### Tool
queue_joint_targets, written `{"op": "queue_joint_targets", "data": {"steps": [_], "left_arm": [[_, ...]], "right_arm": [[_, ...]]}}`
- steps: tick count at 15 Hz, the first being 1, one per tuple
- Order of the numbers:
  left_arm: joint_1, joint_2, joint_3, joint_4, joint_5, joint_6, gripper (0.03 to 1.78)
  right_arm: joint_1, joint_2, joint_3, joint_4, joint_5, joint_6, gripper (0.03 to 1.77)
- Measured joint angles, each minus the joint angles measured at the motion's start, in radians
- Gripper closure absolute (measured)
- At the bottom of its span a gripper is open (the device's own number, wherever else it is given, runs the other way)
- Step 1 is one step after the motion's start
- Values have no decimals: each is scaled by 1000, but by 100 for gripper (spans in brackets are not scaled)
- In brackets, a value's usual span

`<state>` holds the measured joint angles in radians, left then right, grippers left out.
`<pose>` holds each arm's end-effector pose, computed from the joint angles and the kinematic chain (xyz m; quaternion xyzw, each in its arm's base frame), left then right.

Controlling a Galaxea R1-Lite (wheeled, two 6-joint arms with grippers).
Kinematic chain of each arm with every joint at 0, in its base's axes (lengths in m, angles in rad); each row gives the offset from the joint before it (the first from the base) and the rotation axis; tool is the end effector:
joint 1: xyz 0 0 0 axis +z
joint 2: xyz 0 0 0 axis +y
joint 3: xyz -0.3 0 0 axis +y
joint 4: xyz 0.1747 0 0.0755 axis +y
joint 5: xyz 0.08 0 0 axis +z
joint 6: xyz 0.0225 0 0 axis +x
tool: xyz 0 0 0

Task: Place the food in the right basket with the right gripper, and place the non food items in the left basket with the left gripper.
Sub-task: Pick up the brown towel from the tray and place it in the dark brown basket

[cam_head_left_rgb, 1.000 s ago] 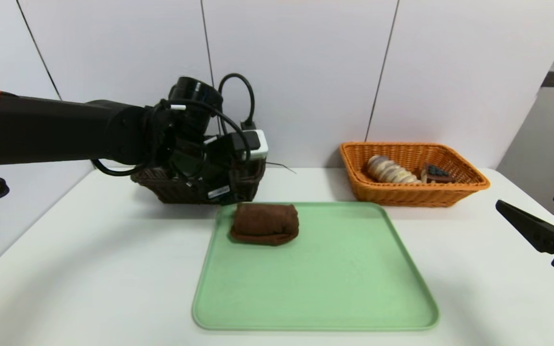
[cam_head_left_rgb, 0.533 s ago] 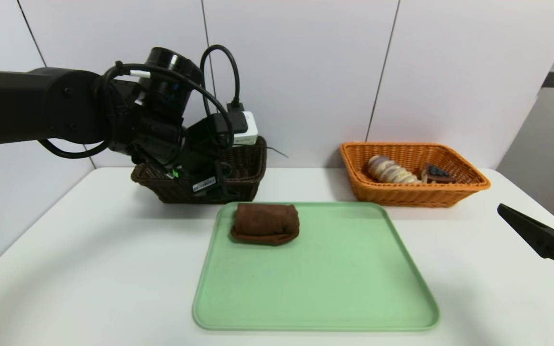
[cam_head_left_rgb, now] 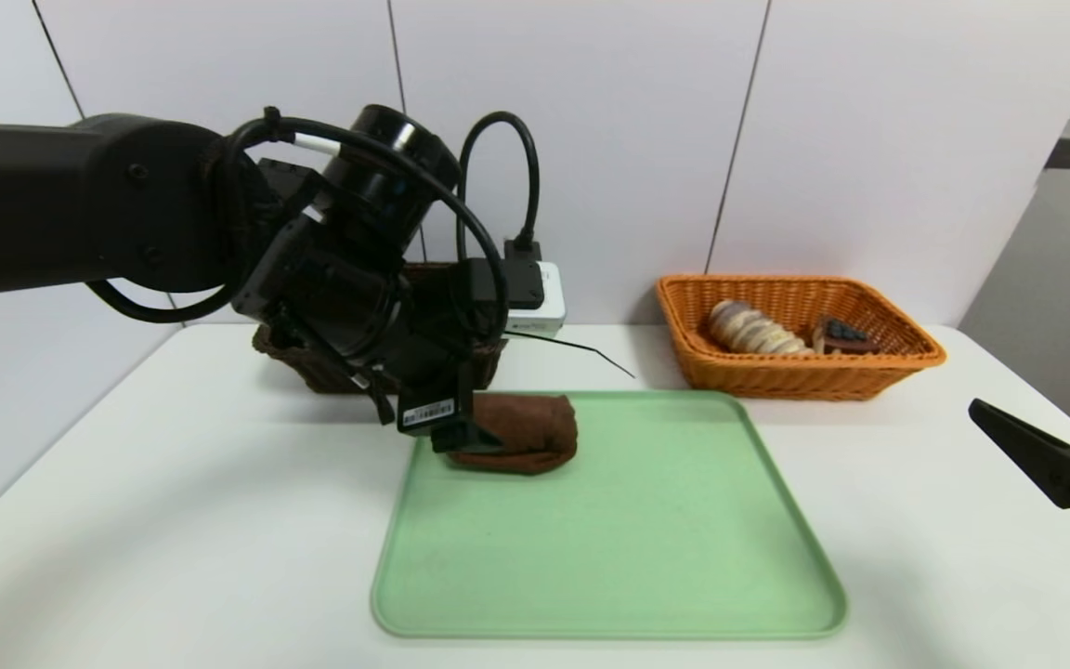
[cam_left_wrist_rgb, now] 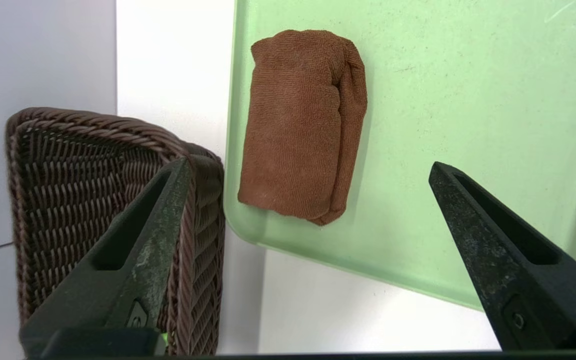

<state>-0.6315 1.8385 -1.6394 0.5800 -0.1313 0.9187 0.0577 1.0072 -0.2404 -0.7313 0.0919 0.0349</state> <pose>0.2713 -0.2021 0.2569 0.4649 0.1771 -0.4718 0.7279 0.1199 0.0090 0.1831 0.0177 0.0190 0.0744 0.9969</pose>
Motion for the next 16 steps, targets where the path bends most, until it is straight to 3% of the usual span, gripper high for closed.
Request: {"op": "queue_joint_targets", "data": {"steps": [16], "left_arm": [[-13, 206, -7, -71, 7, -30, 12]], "right_arm": [[0, 1, 14, 3, 4, 3, 9]]}}
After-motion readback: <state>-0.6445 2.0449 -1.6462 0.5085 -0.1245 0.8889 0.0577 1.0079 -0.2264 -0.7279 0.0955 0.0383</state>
